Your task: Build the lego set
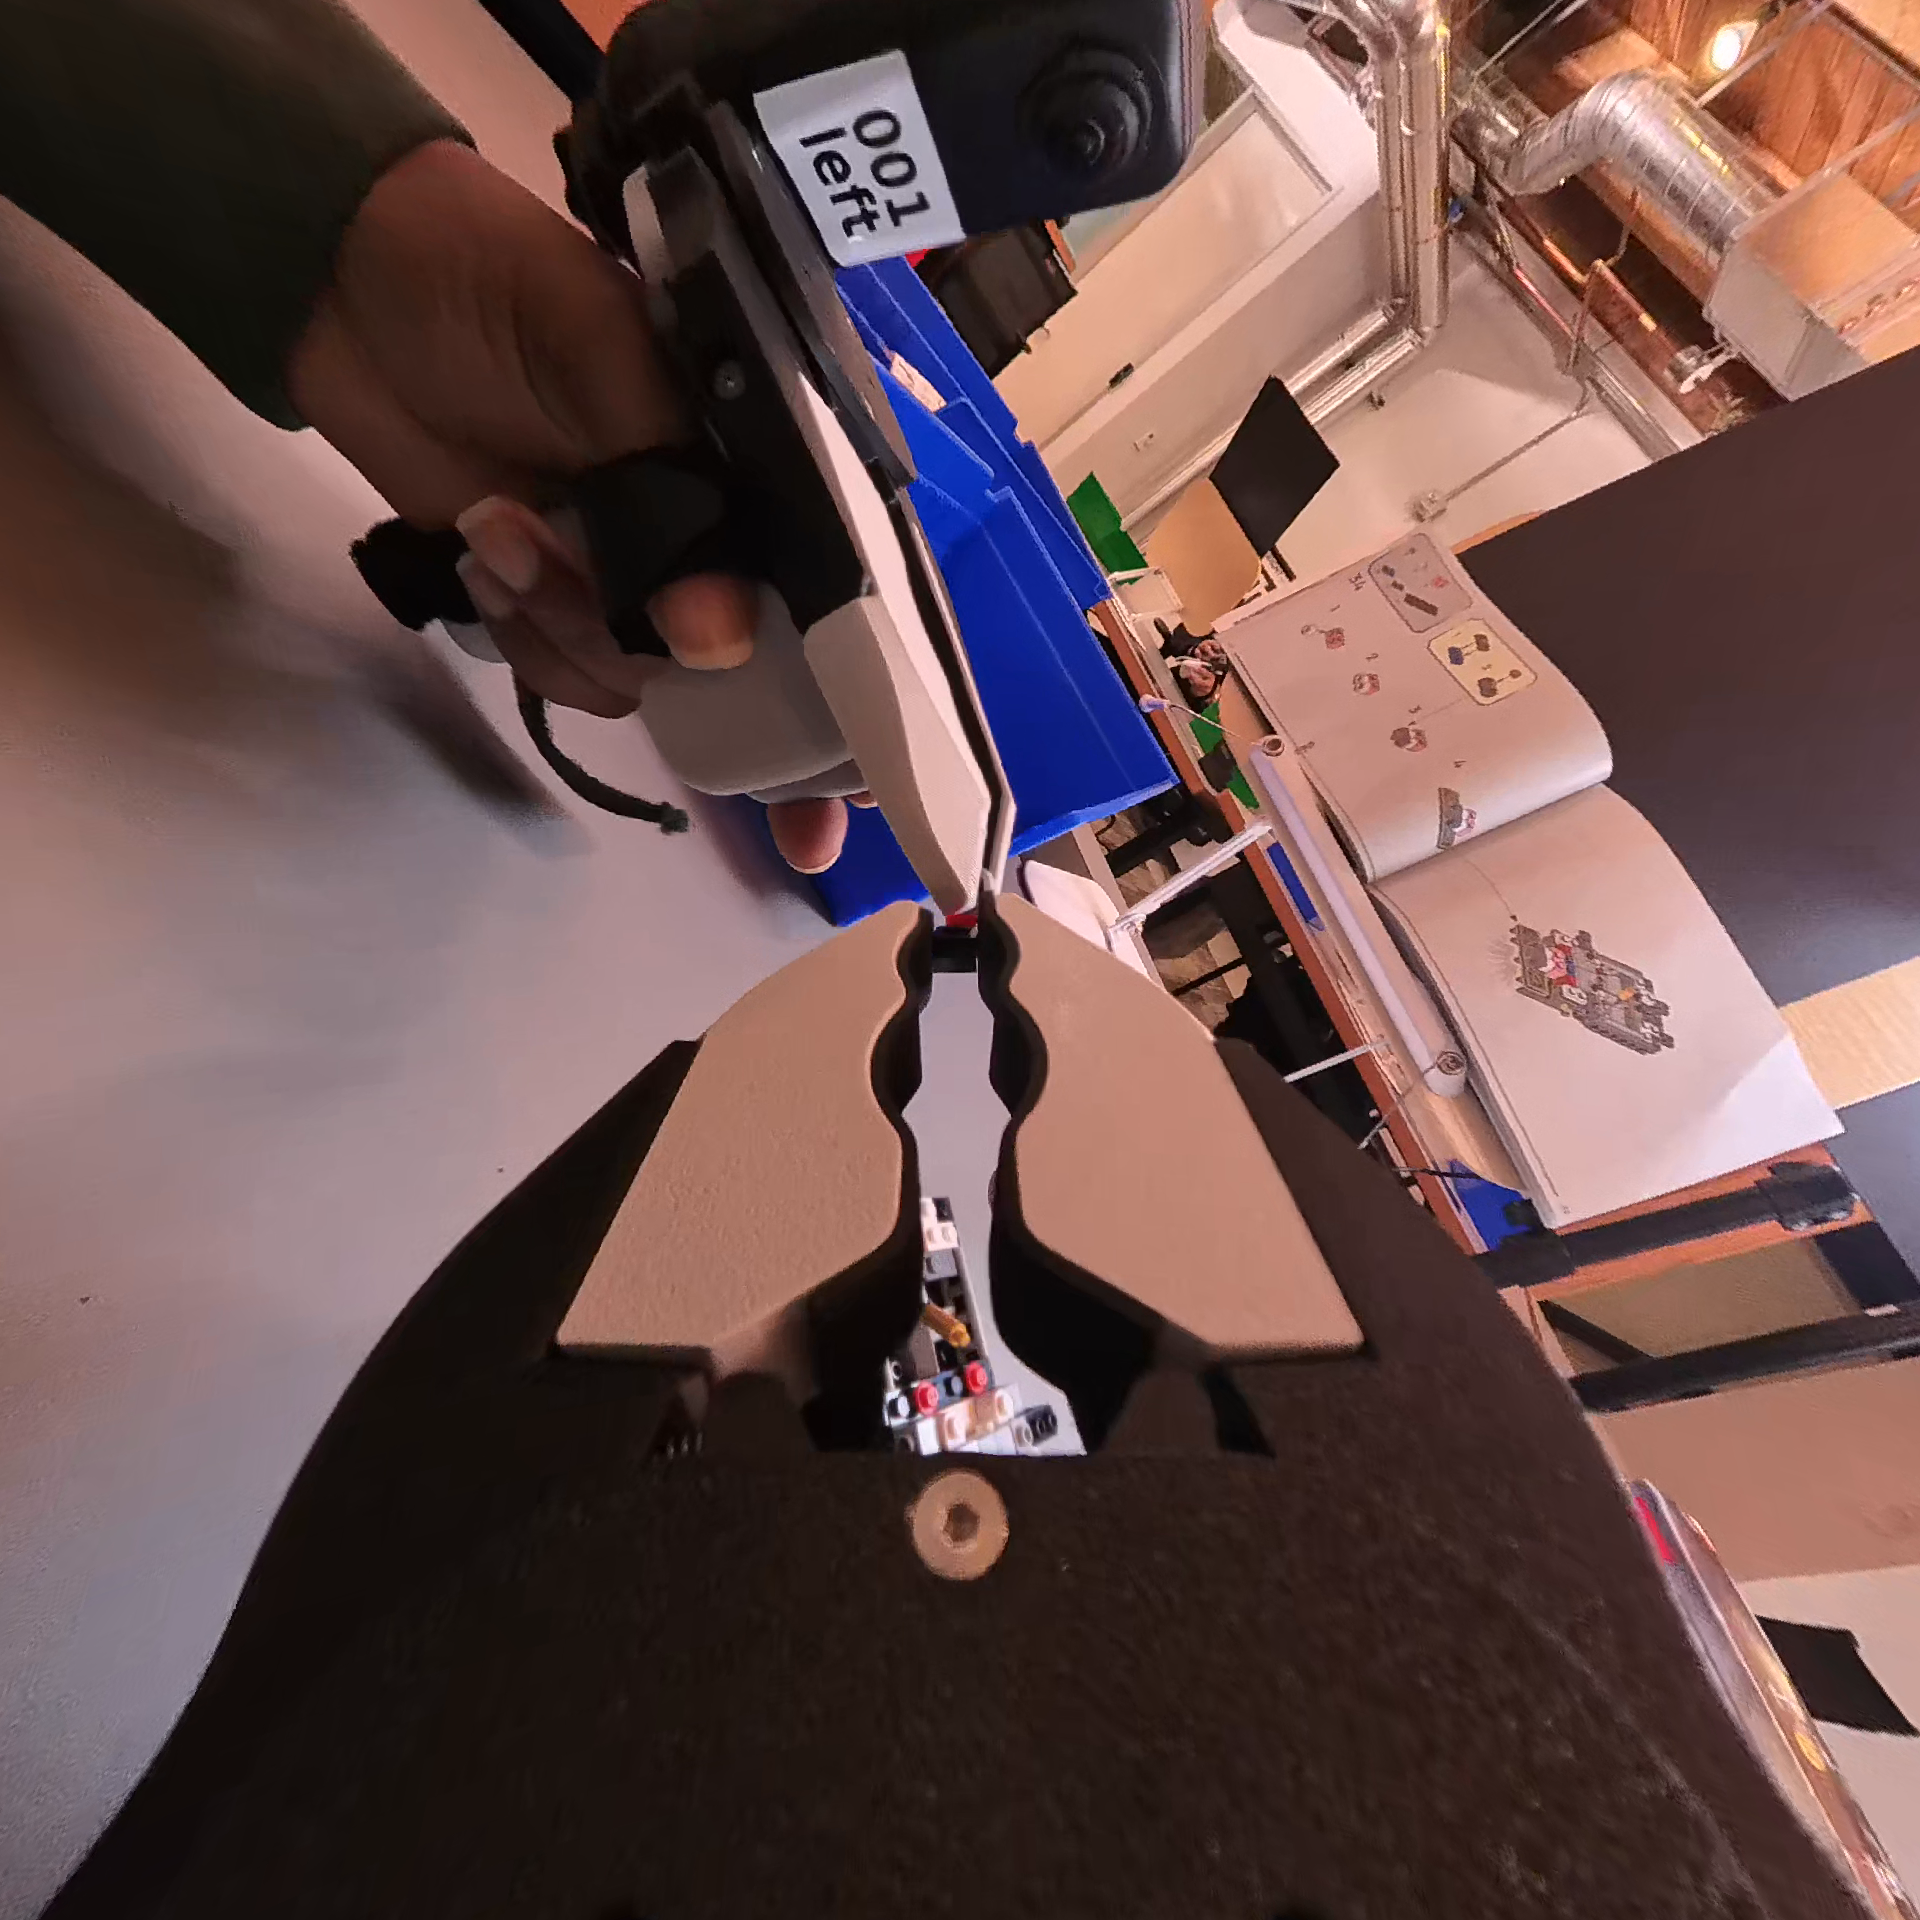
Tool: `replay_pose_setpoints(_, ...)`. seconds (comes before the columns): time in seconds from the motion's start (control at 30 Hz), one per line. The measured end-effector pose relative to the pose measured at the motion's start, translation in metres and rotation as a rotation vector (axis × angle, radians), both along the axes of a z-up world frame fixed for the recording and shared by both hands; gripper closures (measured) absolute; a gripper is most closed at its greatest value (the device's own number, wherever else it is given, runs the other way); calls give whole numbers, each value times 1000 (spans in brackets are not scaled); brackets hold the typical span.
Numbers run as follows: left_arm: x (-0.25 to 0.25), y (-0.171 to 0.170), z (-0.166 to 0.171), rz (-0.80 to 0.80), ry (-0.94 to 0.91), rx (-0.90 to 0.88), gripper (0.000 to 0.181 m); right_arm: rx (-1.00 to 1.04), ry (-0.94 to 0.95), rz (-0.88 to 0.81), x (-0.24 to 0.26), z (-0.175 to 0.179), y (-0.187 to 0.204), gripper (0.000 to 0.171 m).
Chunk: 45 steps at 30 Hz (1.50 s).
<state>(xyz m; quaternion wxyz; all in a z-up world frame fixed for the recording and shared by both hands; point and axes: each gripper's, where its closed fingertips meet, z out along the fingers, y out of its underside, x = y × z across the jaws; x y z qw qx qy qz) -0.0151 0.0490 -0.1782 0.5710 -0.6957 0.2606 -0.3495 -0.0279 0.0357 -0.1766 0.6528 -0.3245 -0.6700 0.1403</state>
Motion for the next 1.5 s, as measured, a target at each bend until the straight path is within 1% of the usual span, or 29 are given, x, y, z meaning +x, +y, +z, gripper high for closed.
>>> replay_pose_setpoints(0.2,-1,8,-4,63,-33,-76,176,-2,-7,-38,1,-3,8,163)
replay_pose_setpoints(0.23,-10,15,-5,128,-42,-97,176,-10,1,-12,1,-1,4,163)
replay_pose_setpoints(0.27,-30,24,-5,219,-44,-77,176,-19,15,8,3,2,-2,163)
replay_pose_setpoints(0.3,-48,28,0,248,-112,-106,176,-22,11,3,3,2,-4,163)
replay_pose_setpoints(0.33,-56,25,10,217,-190,-117,176,-32,21,1,4,3,-6,163)
replay_pose_setpoints(0.37,-58,23,15,223,-161,-80,176,-56,43,-6,5,6,-4,163)
replay_pose_setpoints(0.4,-53,20,16,226,-96,-36,176,-87,64,-12,7,9,0,163)
replay_pose_setpoints(0.43,-45,18,18,216,-72,-12,176,-119,78,-14,8,11,4,163)
replay_pose_setpoints(0.53,-40,19,5,214,-11,-31,176,-204,119,24,12,15,9,163)
replay_pose_setpoints(0.63,-41,19,4,185,-50,-52,176,-203,121,11,13,13,13,163)
replay_pose_setpoints(0.7,-37,18,2,170,-42,-57,176,-184,94,17,11,8,11,162)
replay_pose_setpoints(0.77,-31,15,1,145,-46,-62,176,-206,24,67,7,-5,2,162)
replay_pose_setpoints(0.87,-23,13,-5,113,-24,-79,176,-301,-110,126,5,-31,-7,162)
replay_pose_setpoints(0.9,-21,11,-8,97,-11,-88,176,-339,-124,126,5,-34,-7,162)
replay_pose_setpoints(1.07,-5,1,-28,0,76,-155,176,-453,-67,137,8,-24,0,162)
replay_pose_setpoints(1.13,1,-3,-30,-37,86,-162,176,-457,-66,130,10,-24,2,162)
replay_pose_setpoints(1.3,2,-4,-33,-41,98,-169,176,-465,-90,140,12,-28,0,161)
replay_pose_setpoints(1.37,0,-3,-32,-34,87,-174,176,-456,-98,126,12,-29,2,158)
replay_pose_setpoints(1.5,-1,-1,-28,-24,38,-203,176,-355,-91,88,12,-27,5,154)
